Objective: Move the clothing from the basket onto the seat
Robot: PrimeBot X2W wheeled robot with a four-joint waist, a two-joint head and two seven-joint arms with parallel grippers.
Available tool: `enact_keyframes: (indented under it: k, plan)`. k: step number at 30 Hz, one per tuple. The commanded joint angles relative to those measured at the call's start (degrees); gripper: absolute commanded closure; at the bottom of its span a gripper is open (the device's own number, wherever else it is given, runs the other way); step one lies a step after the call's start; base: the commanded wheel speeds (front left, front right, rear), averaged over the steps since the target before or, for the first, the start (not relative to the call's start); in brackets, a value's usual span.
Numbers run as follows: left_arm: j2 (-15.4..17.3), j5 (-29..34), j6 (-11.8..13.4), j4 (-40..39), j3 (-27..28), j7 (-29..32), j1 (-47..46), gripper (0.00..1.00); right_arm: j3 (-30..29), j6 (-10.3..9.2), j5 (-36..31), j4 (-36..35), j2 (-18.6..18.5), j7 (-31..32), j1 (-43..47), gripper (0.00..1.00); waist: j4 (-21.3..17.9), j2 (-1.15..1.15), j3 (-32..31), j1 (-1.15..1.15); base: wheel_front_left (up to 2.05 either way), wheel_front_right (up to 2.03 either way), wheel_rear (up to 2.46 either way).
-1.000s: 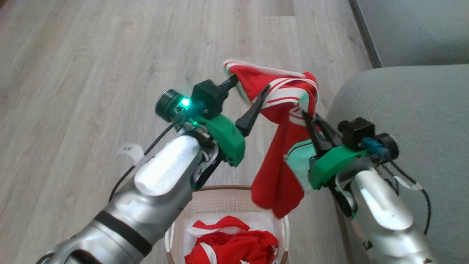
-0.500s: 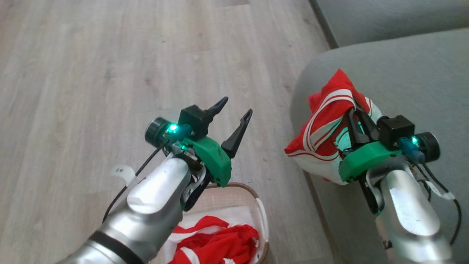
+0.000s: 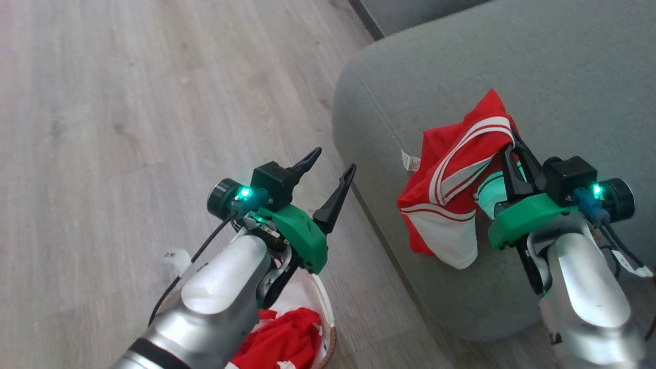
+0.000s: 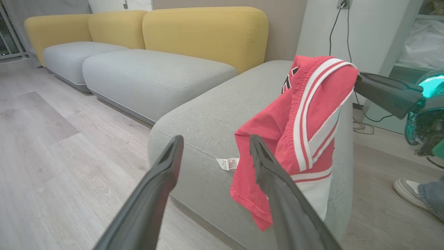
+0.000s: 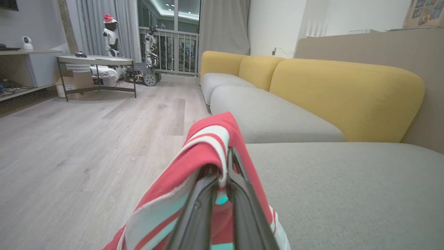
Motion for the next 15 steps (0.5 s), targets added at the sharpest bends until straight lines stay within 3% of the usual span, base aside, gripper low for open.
enact_keyframes:
  k: [1,8,15]
  plan:
    - [0.7,0.7,0.5,-1.8,2.3,-0.7,-1.8,0.0,1.5,-0.01,0.3,-2.5,-0.1,-0.4,-2.3,1.0,-1.8,0.0,1.4,0.0,0.0,0.0,0.0]
    - [0.1,2.7,0.8,-3.4,3.7,-0.7,-1.2,0.0,3.0,-0.01,1.7,-0.3,-1.1,-0.4,-5.7,1.0,-2.3,0.0,3.8,0.0,0.0,0.0,0.0]
    - [0.6,5.3,1.8,-5.9,5.3,-0.7,-1.8,0.0,5.1,-0.01,4.4,5.6,-4.4,0.1,-16.7,1.0,0.6,0.0,9.4,0.0,0.0,0.0,0.0]
